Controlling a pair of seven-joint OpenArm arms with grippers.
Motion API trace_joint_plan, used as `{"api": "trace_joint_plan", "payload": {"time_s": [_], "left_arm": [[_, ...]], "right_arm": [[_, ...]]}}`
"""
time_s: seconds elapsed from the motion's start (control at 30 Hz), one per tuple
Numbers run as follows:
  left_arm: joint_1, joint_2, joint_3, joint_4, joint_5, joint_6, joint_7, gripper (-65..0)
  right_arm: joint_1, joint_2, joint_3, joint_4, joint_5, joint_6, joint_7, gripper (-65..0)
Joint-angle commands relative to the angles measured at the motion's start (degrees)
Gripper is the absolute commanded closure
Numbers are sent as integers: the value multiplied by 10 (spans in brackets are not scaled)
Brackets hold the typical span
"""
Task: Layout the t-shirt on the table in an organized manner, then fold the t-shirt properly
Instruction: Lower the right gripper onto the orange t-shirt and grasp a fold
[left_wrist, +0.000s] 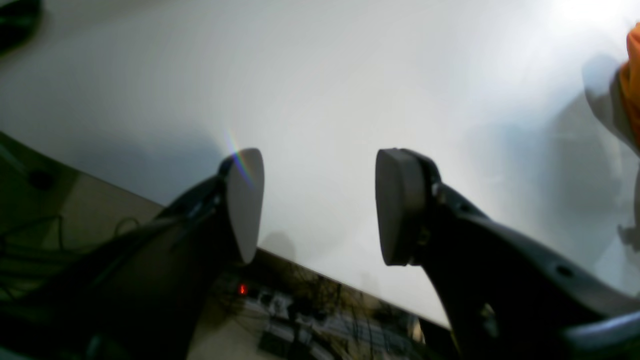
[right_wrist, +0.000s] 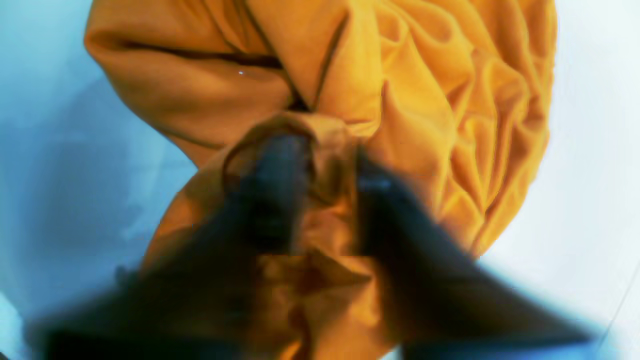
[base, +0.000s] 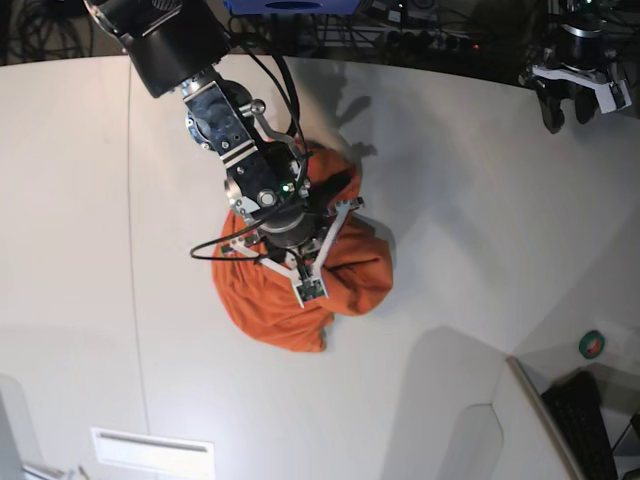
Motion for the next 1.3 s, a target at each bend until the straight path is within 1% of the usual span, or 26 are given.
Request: {"api": "trace_joint_plan", "payload": {"time_s": [0.0, 0.07, 0.13, 0.17, 0.23, 0.33, 0.4, 0.47, 0.6, 0.7, 0.77, 0.83, 0.87, 0.97, 1.1, 1.13, 1.2, 1.27], "left_arm": [[-1, -6, -5, 5, -3, 1, -1, -344], [-11, -6, -5, 6, -3, 1, 19, -342], [-21, -6, -5, 7, -2, 1, 25, -342], [-25, -6, -5, 7, -2, 1, 26, -342], [-29, -6, -5, 8, -1, 1, 26, -342], [-34, -7, -4, 8, -1, 1, 27, -342], [-38, -8, -4, 5, -1, 1, 27, -342], [-45, -8, -4, 5, -1, 1, 27, -342], [-55, -8, 0, 4, 0, 1, 27, -342], [-58, -8, 1, 4, 0, 1, 27, -342], [-62, -9, 9, 4, 0, 1, 28, -342], [-77, -14, 33, 4, 0, 0, 29, -342], [-84, -22, 48, 4, 0, 0, 29, -346], [-112, -36, 119, 4, -2, 0, 29, -351], [-169, -36, 209, 3, -4, 0, 31, -352], [-185, -34, 225, 4, -4, 0, 44, -352], [-219, -31, 243, 9, -11, 1, 90, -349], [-256, -16, 243, 16, -46, 1, 152, -347]], "right_arm": [[0, -5, 2, 23, -1, 0, 14, 0], [-22, -5, 12, 54, -1, 0, 21, 0], [-48, -2, 28, 106, -1, 0, 21, 0], [-69, 9, 35, 141, -1, 0, 21, 0], [-109, 33, 42, 213, -1, 0, 21, 0], [-181, 93, 42, 313, -1, 0, 21, 0], [-226, 125, 43, 363, -1, 0, 23, 0], [-259, 148, 67, 389, -1, 0, 25, 0], [-288, 154, 137, 392, -1, 0, 49, 0], [-315, 154, 174, 392, -1, 1, 70, 0], [-329, 155, 188, 391, -1, 1, 75, 0], [-339, 155, 188, 390, -1, 1, 75, 0], [-343, 155, 188, 390, -1, 1, 75, 0], [-345, 155, 188, 390, -1, 1, 75, 0], [-345, 155, 189, 390, -1, 1, 75, 0], [-345, 155, 190, 389, -1, 1, 75, 0], [-346, 155, 191, 389, -3, 1, 74, 0], [-350, 155, 192, 389, -4, 1, 74, 0]]}}
